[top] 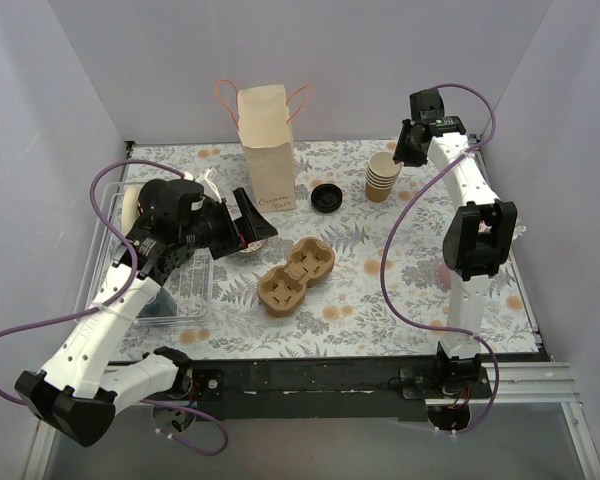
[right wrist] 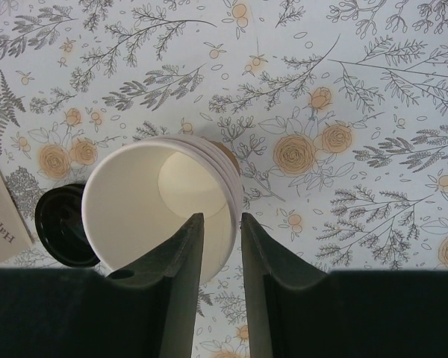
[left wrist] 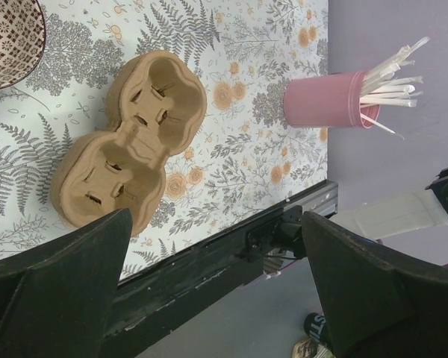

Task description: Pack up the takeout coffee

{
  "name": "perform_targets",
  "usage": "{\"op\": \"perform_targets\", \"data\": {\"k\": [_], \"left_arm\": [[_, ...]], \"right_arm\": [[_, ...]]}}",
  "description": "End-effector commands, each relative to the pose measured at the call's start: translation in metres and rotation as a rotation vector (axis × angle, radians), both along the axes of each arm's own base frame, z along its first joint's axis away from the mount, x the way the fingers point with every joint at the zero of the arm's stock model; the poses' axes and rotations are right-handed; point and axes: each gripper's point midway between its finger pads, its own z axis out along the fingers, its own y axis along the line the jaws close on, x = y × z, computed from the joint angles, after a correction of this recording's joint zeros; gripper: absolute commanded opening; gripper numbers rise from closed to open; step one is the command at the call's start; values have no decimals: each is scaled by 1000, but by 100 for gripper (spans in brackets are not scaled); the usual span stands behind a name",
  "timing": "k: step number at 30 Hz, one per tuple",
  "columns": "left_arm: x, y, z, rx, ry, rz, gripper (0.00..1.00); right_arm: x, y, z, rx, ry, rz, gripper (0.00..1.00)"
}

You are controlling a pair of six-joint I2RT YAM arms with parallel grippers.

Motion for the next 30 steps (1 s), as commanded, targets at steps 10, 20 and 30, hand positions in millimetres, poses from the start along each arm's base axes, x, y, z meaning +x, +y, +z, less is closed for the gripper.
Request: {"op": "perform_targets", "data": {"k": [10, 20, 30], "left_arm": [[-6, 4, 9, -26, -24, 21, 98], [-7, 5, 9, -38, -18, 31, 98], [-8, 4, 12, -47, -23, 27, 98]], "right_arm": [[8, 1, 0, 5, -17, 10, 30], [13, 9, 24, 60, -69, 1, 12], [7, 10, 30, 159, -76, -52, 3]]}}
